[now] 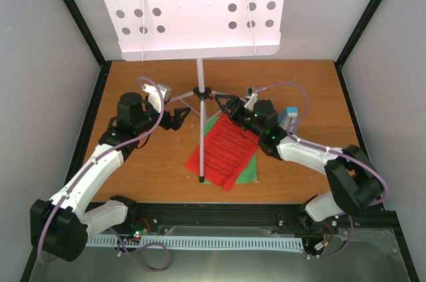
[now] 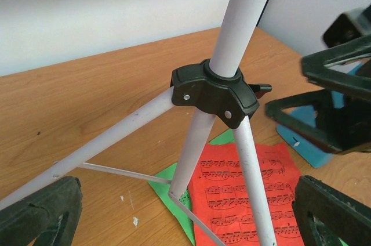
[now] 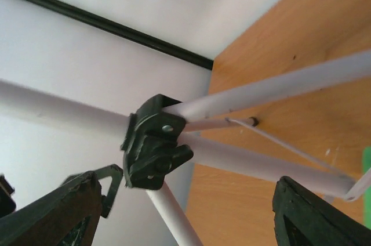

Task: Pack up the instrument practice props

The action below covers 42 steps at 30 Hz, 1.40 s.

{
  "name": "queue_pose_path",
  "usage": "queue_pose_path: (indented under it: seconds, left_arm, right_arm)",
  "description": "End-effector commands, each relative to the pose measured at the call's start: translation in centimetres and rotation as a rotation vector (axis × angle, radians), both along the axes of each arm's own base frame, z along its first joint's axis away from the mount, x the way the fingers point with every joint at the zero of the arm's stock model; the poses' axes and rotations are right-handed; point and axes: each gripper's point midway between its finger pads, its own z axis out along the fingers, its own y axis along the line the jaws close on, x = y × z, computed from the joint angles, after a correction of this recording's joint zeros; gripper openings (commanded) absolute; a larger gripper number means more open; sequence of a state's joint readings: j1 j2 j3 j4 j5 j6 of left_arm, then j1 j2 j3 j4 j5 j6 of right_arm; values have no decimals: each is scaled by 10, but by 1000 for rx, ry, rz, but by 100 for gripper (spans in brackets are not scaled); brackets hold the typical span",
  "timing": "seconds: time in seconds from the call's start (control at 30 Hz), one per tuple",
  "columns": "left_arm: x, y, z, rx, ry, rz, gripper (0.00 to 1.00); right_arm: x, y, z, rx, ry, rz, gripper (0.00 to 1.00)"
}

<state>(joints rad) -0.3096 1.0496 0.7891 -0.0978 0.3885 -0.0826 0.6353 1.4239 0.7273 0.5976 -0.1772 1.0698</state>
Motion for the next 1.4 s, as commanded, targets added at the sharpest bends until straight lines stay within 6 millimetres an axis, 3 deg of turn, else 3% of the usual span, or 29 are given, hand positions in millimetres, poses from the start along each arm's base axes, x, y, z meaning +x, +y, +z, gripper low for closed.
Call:
queue_pose_path:
  seconds: [0.0,0.33,0.77,0.9,1.13,1.37]
  left_arm:
    - [1,2,9,15,-44,5,100]
    - [-1,0,11,3,-45,-11,100]
    - [0,2,13,12,-57,5,99]
    - [-1,2,14,9,-58,2,99]
    - [-2,2,15,8,-60,0,99]
    - [-1,2,15,8,-60,0,99]
  right_arm:
    - [7,23,15,232,199,63,80]
    - [16,33,0,297,349,53,83]
    - [18,29,-3,350,426,11,72]
    - [21,31,2,352,408,19,57]
    - [24,42,7,346,386,64,44]
    - [24,42,6,336,378,64,16]
